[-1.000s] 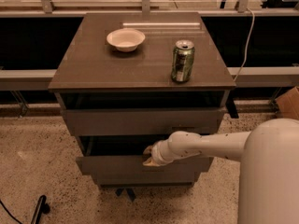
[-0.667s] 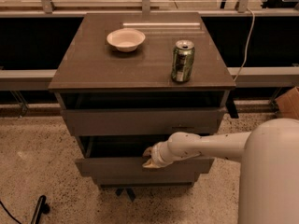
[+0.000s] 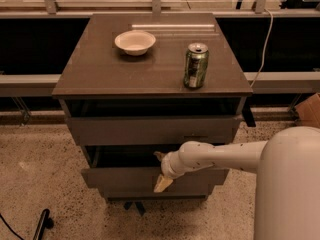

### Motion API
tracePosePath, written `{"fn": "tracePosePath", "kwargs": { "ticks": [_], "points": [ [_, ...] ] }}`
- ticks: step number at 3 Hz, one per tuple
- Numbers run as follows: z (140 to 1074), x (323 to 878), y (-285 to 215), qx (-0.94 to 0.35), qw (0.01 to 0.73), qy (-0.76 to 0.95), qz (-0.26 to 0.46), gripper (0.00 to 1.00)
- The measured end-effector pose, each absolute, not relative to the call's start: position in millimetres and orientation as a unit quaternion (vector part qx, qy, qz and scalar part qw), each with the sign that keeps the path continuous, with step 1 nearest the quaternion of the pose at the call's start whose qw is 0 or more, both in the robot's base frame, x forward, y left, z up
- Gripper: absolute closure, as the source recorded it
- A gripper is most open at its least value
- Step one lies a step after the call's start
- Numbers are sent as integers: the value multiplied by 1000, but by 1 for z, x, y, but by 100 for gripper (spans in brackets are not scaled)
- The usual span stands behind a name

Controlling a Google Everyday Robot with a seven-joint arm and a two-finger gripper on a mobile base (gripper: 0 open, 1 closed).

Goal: Open middle drawer

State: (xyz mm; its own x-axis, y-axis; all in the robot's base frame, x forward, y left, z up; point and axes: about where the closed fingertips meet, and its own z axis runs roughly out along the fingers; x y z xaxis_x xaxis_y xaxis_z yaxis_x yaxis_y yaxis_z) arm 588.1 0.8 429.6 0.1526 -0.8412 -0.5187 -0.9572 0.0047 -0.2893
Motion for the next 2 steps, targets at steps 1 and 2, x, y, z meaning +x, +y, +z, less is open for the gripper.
{"fn": "tracePosePath", "kwargs": {
  "ticks": [1,2],
  "points": [
    [429,587,2,-699,296,643,99,0],
    [428,579,-4,-692,291,652,104,16]
  ]
}}
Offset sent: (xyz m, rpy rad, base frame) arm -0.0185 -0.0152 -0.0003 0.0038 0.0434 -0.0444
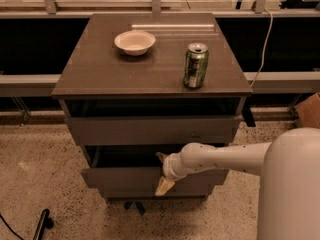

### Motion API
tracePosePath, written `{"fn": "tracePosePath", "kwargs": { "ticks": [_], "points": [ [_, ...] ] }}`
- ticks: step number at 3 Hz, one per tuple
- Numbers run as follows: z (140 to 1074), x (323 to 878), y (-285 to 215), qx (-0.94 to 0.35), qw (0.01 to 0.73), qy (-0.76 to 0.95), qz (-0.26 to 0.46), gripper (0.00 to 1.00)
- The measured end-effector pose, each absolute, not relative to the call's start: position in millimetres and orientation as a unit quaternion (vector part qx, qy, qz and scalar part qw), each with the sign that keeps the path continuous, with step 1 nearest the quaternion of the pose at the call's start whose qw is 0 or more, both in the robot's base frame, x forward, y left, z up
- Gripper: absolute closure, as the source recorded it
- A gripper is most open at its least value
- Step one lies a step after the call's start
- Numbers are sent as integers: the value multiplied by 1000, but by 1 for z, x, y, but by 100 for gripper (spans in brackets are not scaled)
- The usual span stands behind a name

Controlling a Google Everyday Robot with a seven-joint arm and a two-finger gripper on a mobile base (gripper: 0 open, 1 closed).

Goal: Open middle drawer

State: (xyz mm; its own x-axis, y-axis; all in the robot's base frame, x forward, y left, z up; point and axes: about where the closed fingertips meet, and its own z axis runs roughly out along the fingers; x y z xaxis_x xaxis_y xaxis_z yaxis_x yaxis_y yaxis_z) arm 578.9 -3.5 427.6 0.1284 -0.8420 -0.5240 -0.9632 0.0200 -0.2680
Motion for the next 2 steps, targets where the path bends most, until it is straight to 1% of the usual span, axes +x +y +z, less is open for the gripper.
{"fn": "tracePosePath", "kwargs": {
  "ticks": [2],
  "points": [
    [407,541,-4,-676,257,675,147,63]
  ]
}}
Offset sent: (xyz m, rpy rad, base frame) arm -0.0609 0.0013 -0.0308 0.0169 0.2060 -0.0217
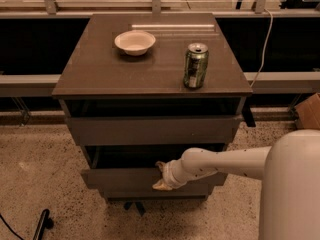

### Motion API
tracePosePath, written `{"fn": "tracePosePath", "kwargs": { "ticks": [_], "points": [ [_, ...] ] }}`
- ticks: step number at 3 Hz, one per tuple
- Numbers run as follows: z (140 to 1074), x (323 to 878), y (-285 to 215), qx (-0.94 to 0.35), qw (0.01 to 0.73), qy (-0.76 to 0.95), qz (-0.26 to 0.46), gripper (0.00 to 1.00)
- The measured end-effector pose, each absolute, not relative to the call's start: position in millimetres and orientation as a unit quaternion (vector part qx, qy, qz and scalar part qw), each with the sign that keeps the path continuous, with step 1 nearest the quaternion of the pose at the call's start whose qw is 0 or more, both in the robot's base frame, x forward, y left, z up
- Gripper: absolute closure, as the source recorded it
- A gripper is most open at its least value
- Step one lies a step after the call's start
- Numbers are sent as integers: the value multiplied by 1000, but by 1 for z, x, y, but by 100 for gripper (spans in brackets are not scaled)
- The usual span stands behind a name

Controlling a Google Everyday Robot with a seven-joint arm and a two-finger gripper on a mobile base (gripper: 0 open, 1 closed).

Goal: Open middle drawer

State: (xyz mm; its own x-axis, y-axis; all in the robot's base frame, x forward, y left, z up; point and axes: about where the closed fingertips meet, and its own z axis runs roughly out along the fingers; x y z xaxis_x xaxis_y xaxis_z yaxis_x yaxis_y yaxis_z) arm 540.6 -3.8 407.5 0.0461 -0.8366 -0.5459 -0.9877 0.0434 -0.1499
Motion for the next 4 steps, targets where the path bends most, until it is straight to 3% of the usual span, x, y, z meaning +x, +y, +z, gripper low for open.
{"fn": "tracePosePath", "kwargs": {
  "ticks": [1,2,3,4],
  "points": [
    [411,539,-3,-676,256,675,148,68],
    [413,539,-3,-676,256,675,148,58],
    [414,539,-3,-676,256,675,148,39],
    [414,539,-3,-676,256,675,148,9]
  ]
}}
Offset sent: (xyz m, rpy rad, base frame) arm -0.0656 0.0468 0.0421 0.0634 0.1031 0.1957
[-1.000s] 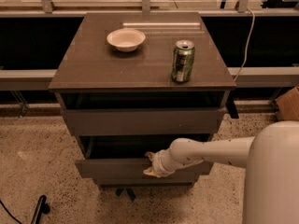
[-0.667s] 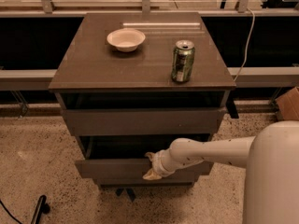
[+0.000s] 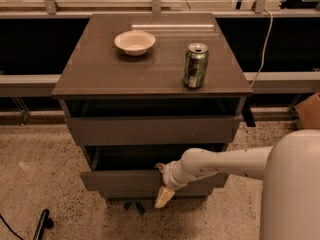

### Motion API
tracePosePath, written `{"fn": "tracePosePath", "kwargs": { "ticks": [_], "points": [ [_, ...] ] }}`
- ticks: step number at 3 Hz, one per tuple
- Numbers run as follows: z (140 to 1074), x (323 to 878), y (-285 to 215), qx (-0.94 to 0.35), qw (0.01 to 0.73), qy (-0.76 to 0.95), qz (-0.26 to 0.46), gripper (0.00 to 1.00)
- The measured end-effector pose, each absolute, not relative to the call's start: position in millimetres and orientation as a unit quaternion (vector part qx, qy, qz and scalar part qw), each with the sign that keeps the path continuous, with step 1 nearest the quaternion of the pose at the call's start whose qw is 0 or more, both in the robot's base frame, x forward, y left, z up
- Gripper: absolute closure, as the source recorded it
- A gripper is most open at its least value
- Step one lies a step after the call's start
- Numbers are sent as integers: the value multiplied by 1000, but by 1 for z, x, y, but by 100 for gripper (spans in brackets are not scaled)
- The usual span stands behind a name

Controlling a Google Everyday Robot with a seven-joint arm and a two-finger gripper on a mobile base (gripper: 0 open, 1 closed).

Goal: Open middle drawer

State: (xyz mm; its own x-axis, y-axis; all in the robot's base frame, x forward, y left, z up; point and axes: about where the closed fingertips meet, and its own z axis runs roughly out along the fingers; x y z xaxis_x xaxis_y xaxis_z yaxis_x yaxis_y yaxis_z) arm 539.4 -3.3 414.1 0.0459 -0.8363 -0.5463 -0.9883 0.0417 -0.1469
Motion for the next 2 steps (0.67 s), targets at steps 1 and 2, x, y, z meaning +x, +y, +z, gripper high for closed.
{"fn": "tracePosePath", "kwargs": {
  "ticks": [1,2],
  "points": [
    [414,539,-3,-676,256,675,148,0],
    [416,540,-3,-679,247,677,140,0]
  ]
}}
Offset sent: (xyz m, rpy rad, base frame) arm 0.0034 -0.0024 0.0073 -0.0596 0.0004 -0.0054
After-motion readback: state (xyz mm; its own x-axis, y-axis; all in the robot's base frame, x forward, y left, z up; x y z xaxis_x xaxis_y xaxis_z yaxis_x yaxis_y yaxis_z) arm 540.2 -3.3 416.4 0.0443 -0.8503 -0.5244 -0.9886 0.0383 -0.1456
